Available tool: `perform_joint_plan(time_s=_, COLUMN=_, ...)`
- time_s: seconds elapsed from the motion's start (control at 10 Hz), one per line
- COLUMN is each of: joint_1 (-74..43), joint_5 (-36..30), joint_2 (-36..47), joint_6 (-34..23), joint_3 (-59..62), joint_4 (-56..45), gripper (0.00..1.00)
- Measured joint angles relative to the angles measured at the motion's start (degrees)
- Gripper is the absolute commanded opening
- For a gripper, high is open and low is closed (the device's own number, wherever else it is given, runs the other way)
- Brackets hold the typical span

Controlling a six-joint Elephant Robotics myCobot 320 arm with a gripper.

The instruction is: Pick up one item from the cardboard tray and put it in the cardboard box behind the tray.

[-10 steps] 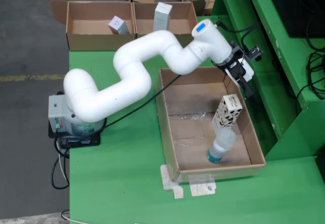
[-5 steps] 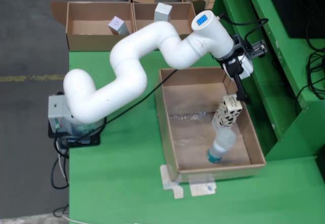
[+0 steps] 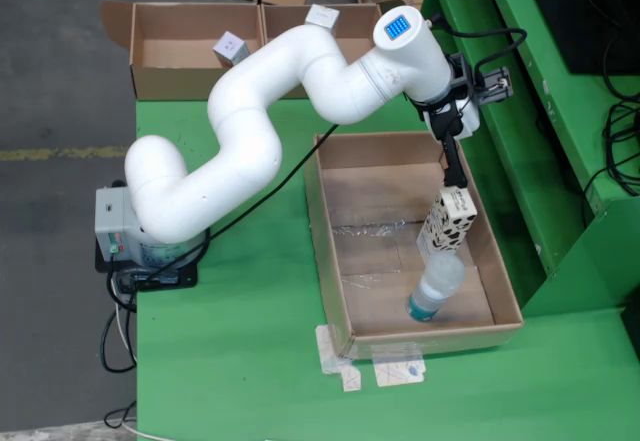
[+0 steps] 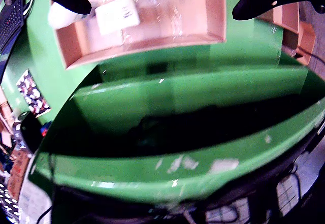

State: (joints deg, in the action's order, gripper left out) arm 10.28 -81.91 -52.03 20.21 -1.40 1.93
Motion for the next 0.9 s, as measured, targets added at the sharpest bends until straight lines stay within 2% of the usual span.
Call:
perform_joint_plan(time_s=0.5, joint_1=0.0, joint_5=-12.2, joint_2=0.0, joint_6=0.0, joint_3=0.0, joint_4=-13.4, gripper=1.0)
perform_joint_plan(time_s=0.9, joint_1=0.0, joint_5=-12.2, joint_2=0.0, joint_6=0.3, joint_3=0.0, joint_4=-23.6, gripper=1.0)
